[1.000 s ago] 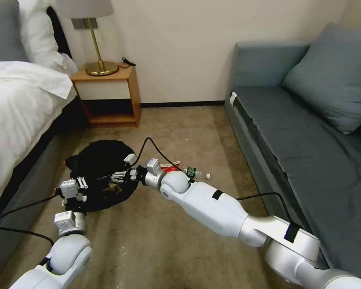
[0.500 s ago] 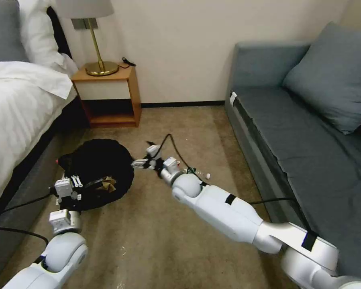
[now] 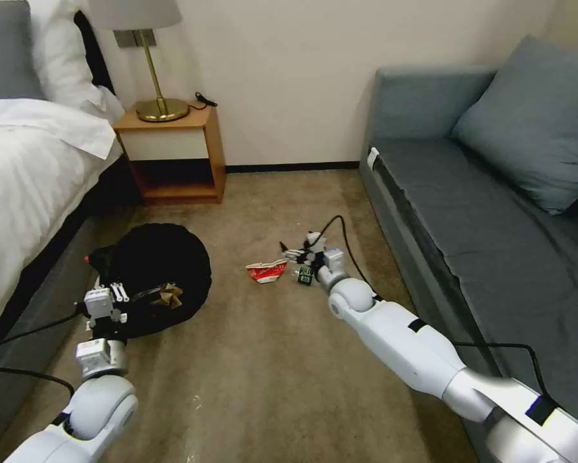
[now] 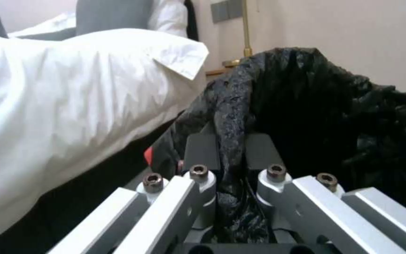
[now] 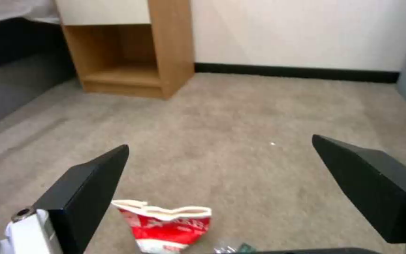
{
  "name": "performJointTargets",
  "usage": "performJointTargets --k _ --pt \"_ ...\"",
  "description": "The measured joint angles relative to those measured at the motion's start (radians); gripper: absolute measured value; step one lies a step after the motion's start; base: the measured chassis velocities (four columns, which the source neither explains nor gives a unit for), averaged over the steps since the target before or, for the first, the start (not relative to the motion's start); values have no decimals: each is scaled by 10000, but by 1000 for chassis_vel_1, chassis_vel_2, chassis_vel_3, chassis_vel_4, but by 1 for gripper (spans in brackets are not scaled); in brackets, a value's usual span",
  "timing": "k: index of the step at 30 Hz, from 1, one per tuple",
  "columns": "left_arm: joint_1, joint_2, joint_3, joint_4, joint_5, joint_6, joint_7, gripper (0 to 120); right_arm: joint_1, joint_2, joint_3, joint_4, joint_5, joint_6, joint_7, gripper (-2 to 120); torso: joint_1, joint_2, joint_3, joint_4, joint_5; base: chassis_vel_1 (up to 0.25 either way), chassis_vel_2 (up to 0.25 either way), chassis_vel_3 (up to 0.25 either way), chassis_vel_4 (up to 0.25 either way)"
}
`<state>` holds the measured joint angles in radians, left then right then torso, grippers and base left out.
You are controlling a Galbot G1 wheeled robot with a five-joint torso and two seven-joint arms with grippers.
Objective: Pick up the trash bin, then pick up the garbage on the floor and place it into the trash bin.
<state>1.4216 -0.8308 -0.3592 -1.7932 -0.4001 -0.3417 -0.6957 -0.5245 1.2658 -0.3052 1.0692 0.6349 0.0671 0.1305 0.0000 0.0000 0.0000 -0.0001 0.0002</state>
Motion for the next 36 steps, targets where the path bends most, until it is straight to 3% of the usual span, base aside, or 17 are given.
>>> performJointTargets --k 22,36 --pt "80 -171 44 76 165 -96 -6 7 -227 -2 288 -302 -177 293 -349 100 0 0 0 1 -1 0 0 0 0" --pt "125 -159 17 69 179 -162 6 7 -228 42 259 -320 -286 334 -360 100 0 0 0 1 -3 -87 94 82 -90"
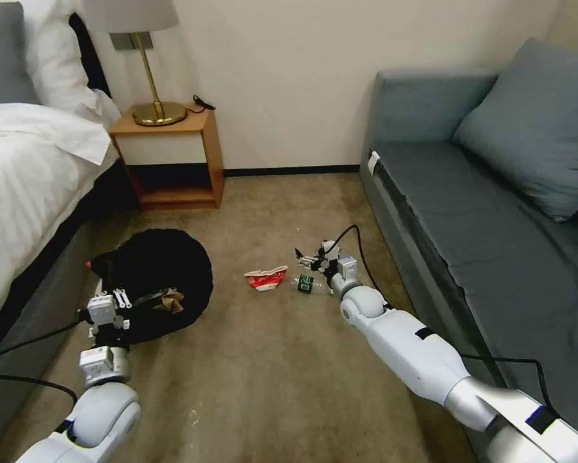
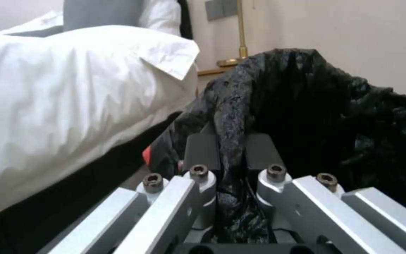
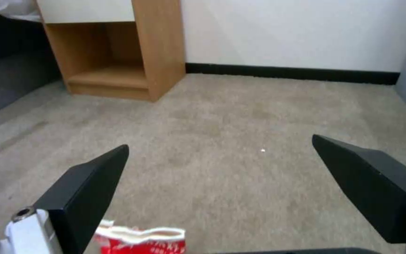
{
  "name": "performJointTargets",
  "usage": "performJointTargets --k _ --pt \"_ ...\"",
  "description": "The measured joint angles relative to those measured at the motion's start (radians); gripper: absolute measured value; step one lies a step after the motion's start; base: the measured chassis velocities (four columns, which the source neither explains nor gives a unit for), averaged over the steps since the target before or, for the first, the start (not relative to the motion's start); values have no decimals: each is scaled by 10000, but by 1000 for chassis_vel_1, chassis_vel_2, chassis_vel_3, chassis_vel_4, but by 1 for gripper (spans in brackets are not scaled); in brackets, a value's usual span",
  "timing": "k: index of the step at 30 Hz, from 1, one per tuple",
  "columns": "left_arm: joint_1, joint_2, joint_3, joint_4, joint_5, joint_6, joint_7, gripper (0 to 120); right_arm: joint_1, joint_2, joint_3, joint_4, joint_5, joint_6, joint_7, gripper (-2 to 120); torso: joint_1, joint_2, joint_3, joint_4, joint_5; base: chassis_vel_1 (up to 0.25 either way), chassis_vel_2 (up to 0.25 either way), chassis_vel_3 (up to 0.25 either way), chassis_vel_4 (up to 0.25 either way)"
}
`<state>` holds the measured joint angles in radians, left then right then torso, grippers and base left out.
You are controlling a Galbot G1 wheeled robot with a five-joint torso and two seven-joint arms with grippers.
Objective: Pick up the trash bin, then pick up the garbage on the floor and place it into the trash bin.
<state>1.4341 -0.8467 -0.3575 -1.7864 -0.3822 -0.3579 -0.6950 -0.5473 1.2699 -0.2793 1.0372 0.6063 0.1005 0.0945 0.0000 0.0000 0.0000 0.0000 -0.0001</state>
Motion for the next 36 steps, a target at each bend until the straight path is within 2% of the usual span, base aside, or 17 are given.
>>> performJointTargets --k 36 --pt "80 27 -8 -110 61 -2 8 7 -111 -5 -123 -47 -492 202 -24 100 0 0 0 -1 1 -105 103 103 -105"
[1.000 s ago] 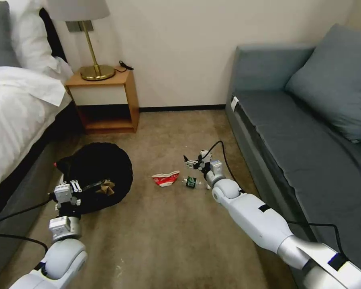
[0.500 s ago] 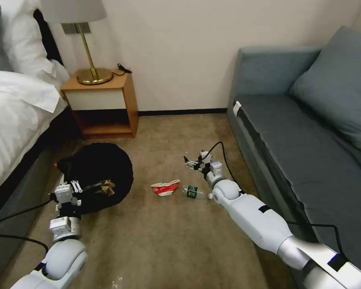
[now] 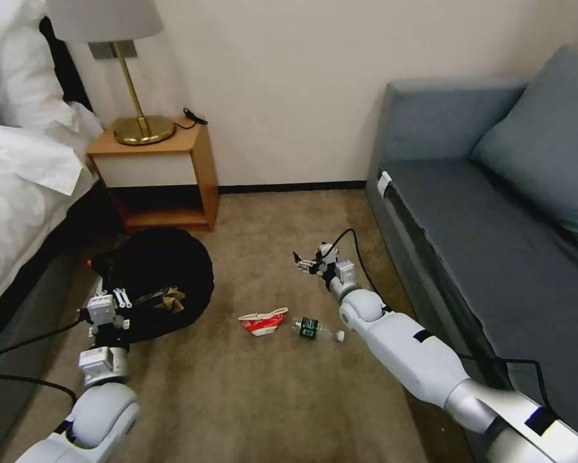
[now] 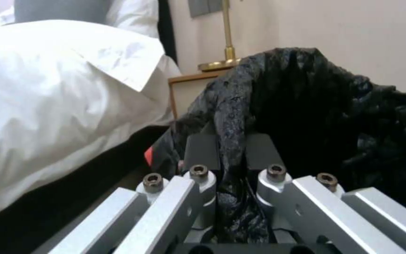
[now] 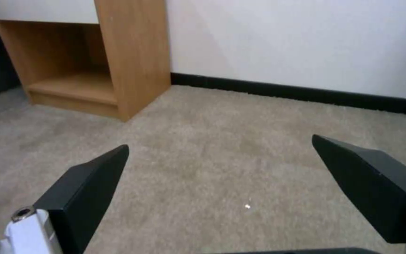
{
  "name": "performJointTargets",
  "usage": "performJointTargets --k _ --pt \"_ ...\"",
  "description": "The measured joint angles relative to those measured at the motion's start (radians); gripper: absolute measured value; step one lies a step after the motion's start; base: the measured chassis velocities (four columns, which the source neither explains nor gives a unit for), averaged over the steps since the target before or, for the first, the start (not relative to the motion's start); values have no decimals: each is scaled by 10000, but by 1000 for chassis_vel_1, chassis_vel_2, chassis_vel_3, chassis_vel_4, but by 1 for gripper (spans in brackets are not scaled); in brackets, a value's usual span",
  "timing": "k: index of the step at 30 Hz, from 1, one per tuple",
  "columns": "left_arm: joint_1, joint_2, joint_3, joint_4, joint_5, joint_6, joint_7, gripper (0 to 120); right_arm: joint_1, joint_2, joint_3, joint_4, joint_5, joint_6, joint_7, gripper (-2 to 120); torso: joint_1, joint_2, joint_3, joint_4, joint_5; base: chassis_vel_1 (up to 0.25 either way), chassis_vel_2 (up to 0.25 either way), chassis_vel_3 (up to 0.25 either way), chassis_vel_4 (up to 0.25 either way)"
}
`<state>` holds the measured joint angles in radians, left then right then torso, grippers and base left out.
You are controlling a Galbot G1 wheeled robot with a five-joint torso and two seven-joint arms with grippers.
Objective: Pick up the trash bin, then pick up the garbage on the floor and place it into the trash bin.
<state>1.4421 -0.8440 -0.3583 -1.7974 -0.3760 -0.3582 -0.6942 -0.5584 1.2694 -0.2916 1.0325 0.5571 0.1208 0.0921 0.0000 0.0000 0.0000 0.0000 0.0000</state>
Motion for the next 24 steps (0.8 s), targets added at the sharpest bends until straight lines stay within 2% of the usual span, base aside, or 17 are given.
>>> performJointTargets --k 16,24 --pt "136 -29 -41 -31 60 -41 -17 7 -198 -211 -213 107 -729 167 -256 100 0 -1 0 -1 0 -105 98 103 -100" --pt "112 -26 -44 3 61 -46 -26 7 -44 -357 -720 59 -1063 572 -1187 100 0 0 -1 0 0 -16 13 16 -13"
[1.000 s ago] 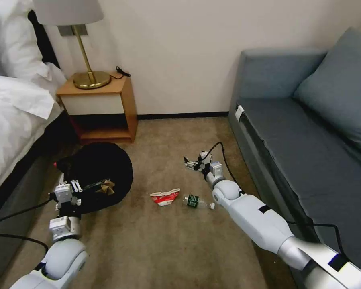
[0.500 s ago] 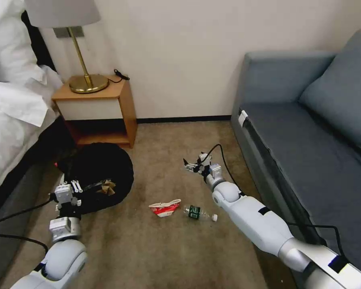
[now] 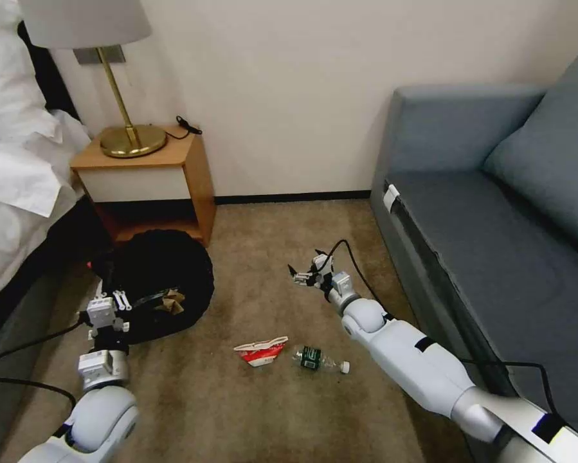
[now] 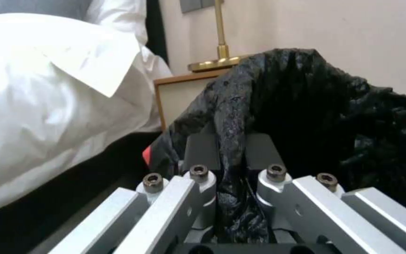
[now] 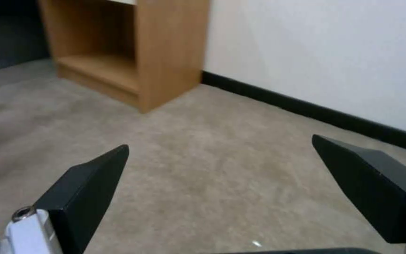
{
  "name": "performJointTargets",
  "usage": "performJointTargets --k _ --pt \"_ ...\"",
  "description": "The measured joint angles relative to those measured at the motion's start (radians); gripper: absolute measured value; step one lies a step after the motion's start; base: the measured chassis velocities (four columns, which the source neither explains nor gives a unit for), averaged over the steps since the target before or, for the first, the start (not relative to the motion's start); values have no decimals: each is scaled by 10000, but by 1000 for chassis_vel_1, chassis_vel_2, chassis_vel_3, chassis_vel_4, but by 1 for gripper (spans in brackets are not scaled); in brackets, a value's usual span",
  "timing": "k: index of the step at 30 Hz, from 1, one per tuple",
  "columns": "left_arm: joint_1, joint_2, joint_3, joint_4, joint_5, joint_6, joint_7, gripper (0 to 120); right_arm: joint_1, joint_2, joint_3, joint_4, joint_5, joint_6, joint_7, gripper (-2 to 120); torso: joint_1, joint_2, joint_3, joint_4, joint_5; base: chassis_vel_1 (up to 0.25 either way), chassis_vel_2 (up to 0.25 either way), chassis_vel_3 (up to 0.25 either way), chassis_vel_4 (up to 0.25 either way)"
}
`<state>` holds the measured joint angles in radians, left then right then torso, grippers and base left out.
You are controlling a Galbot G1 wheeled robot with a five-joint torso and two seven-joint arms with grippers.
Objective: Pick up the trash bin, then pick up the garbage on the floor and place it into the trash bin.
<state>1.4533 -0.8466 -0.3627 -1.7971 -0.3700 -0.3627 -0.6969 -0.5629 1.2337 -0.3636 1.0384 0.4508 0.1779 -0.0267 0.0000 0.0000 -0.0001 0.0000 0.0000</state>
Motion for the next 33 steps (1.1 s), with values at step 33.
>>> performJointTargets --k 33 --pt "38 -551 -37 315 245 -34 -21 7 1053 2128 390 -4207 -5020 298 -7762 100 0 0 1 2 -1 0 0 0 0"
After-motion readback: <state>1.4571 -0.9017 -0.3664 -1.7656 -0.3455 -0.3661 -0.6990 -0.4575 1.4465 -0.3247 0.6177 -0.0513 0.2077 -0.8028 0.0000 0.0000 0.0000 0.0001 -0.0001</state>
